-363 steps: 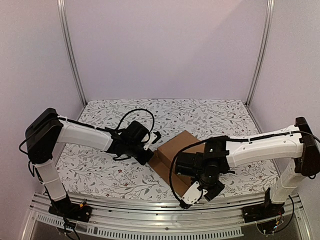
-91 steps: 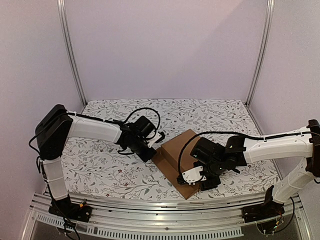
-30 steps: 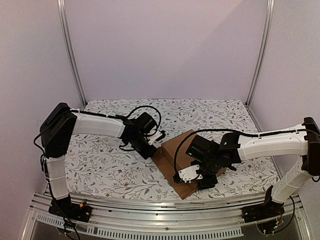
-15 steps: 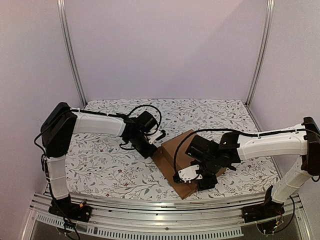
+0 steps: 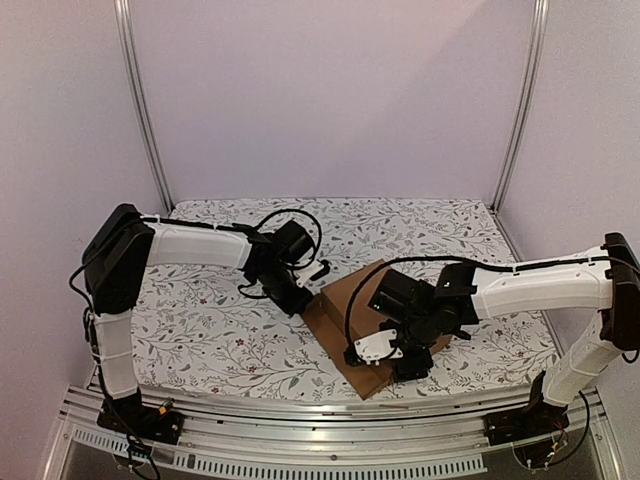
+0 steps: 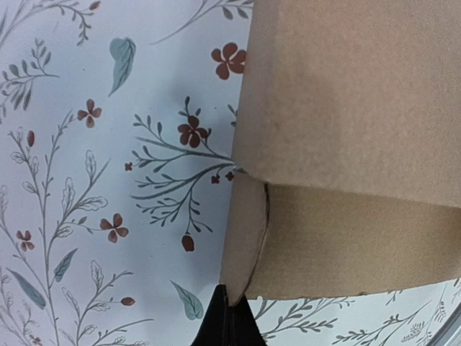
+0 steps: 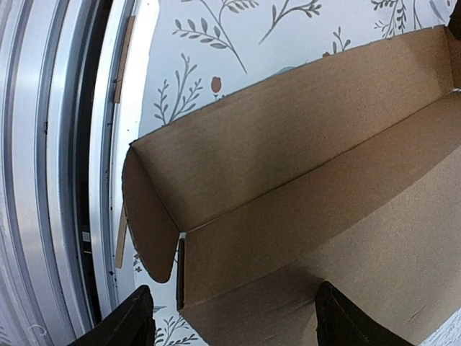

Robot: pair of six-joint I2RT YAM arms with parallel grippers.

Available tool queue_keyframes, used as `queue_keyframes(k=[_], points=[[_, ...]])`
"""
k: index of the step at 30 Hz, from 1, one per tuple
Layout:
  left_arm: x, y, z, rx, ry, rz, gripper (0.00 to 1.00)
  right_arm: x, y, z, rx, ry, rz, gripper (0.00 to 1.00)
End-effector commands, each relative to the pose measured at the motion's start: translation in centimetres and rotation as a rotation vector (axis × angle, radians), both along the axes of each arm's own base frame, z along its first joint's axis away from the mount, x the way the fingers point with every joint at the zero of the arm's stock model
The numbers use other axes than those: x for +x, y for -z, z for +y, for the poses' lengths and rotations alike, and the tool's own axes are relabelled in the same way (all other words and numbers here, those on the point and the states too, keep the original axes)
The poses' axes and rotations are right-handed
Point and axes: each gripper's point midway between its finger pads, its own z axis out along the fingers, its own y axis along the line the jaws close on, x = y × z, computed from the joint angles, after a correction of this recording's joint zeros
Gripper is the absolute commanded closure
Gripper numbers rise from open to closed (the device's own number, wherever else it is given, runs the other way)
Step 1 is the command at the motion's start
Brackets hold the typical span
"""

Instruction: Fold the paper box

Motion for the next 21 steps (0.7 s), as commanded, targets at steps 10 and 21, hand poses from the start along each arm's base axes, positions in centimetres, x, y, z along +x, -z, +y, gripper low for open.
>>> queue_keyframes(k=[10,21], points=[[-0.5,-1.1,-2.0,-0.076,0.028,0.044,1.00,-1.8,0.7,-1.8,-0.007,-0.006,0.039,0.11],[-0.5,-1.0,-1.7,-0.068,0.022,0.054,1.00,-2.0,0.2,-0.5,0.011,-0.081,-0.090,0.12]])
